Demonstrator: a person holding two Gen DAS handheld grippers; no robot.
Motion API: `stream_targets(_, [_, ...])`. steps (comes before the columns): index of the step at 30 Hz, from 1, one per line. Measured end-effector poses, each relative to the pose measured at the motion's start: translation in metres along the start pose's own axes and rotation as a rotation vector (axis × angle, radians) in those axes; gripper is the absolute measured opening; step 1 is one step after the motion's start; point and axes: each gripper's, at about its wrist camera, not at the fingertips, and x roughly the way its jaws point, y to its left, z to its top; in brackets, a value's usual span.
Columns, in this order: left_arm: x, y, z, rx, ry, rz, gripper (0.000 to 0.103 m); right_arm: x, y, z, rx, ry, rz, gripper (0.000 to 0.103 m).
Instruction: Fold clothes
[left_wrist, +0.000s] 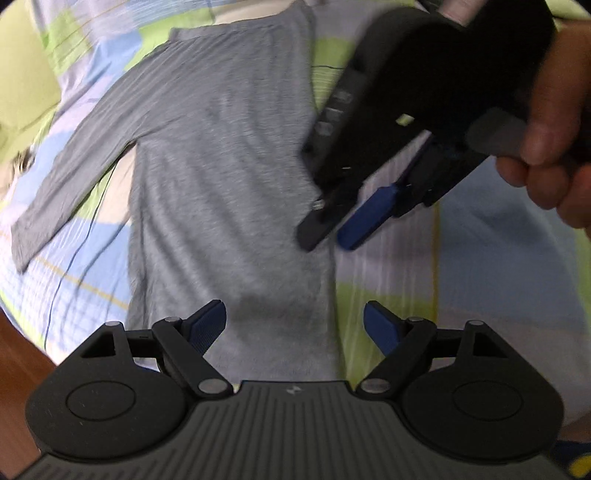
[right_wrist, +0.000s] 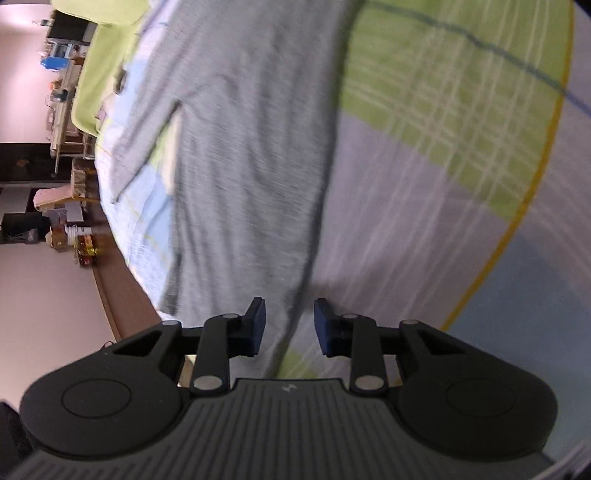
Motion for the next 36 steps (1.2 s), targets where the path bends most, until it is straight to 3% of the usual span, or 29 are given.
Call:
stream_targets(3, [0.007,-0.008,0.002,0.045,-0.012,0.042,0.083,0.003,0.002,0.003,-0.002,0.024,0.043,0.001])
stream_targets(8, [0.011,-0.024,0.005,0.15,-0.05,0.163,0.08,-0.005,0.012,0.005,0.028,0.034,0.137,0.001])
stream_targets(9, [0.012,-0.026,0.005,0.163,-0.05,0.173,0.074,-0.008,0.013,0.006,0.044,0.032,0.157,0.001])
stream_targets(11, [0.015,-0.027,0.004,0.153,-0.042,0.163,0.052,-0.013,0.014,0.007,0.063,0.032,0.189,0.001])
stream_targets(12, [0.015,-0.026,0.004,0.14,-0.04,0.154,0.017,-0.011,0.012,0.013,0.066,0.033,0.195,0.001])
stream_targets(13, [0.016,-0.024,0.003,0.126,-0.037,0.148,0.0,-0.01,0.011,0.016,0.057,0.037,0.192,0.001])
stream_targets(15, [0.016,-0.016,0.0,0.096,-0.035,0.136,0.0,-0.009,0.013,0.018,0.025,0.053,0.176,0.001])
stream_targets(17, [0.016,0.0,-0.002,0.052,-0.03,0.094,0.0,-0.008,0.018,0.02,-0.049,0.086,0.124,0.01])
stream_targets(18, [0.014,0.006,-0.002,0.044,-0.034,0.079,0.0,-0.01,0.023,0.022,-0.115,0.095,0.08,0.022])
stream_targets(19, [0.013,0.011,-0.002,0.036,-0.038,0.066,0.0,-0.015,0.028,0.025,-0.211,0.078,0.031,0.026])
stream_targets(22, [0.007,0.028,0.0,0.007,-0.047,0.056,0.0,-0.04,0.045,0.037,-0.528,-0.022,-0.133,0.026])
stream_targets(24, [0.004,0.036,0.001,-0.012,-0.053,0.052,0.0,-0.061,0.053,0.047,-0.892,-0.139,-0.347,0.026])
stream_targets(28, [0.001,0.055,0.003,-0.033,-0.046,0.054,0.0,-0.062,0.04,0.062,-1.575,-0.257,-0.704,0.025])
stream_targets(30, [-0.001,0.052,0.003,-0.029,-0.038,0.054,0.0,-0.056,0.029,0.071,-1.819,-0.261,-0.764,0.026])
stream_targets(34, [0.005,0.047,0.002,-0.017,-0.018,0.042,0.0,-0.039,0.013,0.079,-2.12,-0.164,-0.774,0.031])
stream_targets(36, [0.006,0.039,-0.001,-0.006,-0.01,0.036,0.0,-0.033,0.005,0.077,-2.266,-0.175,-0.785,0.031])
